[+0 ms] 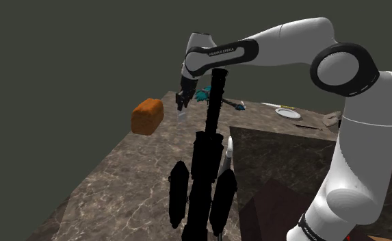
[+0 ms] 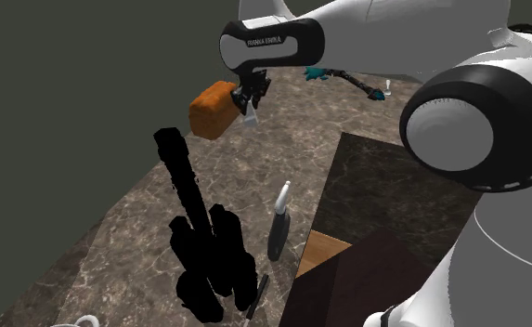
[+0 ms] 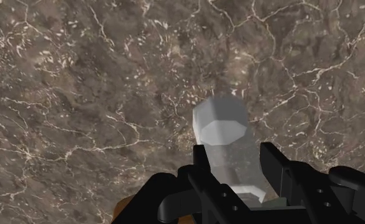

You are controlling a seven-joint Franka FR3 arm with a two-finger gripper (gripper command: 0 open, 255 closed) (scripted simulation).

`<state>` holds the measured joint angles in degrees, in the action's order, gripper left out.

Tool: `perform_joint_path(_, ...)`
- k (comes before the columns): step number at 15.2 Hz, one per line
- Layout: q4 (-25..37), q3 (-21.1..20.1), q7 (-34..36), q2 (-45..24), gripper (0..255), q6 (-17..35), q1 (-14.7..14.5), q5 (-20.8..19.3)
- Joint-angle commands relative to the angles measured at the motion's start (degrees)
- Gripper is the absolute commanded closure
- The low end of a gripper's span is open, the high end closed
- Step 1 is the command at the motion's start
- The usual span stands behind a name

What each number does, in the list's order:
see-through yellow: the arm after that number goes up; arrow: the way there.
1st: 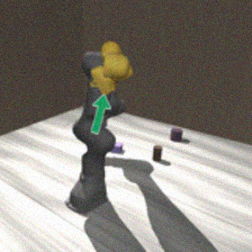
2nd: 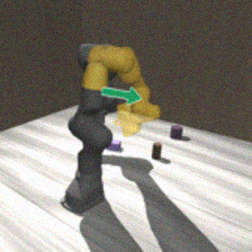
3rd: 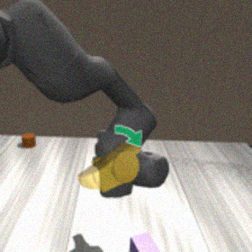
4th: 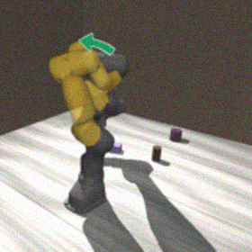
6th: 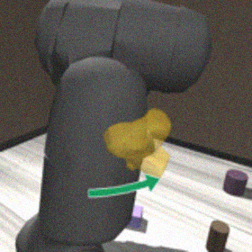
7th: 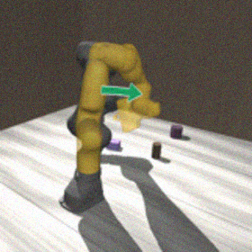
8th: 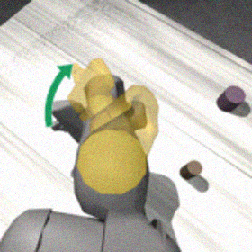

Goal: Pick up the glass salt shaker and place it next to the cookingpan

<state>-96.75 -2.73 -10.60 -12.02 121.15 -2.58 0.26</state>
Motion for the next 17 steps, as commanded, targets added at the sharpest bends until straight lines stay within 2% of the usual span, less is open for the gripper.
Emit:
perform_joint_path(1,1.34,-0.03,0.10,0.15,255,-1.50,-0.06,-0.03)
perform_joint_path(4,2.77,-0.03,0.12,0.32,255,-3.11,-0.06,-0.03)
perform_joint_path(10,-9.04,-2.35,6.30,9.36,255,-0.32,-3.40,-1.08)
perform_joint_path(17,-19.07,-6.24,14.24,17.95,255,1.03,-7.10,-1.66)
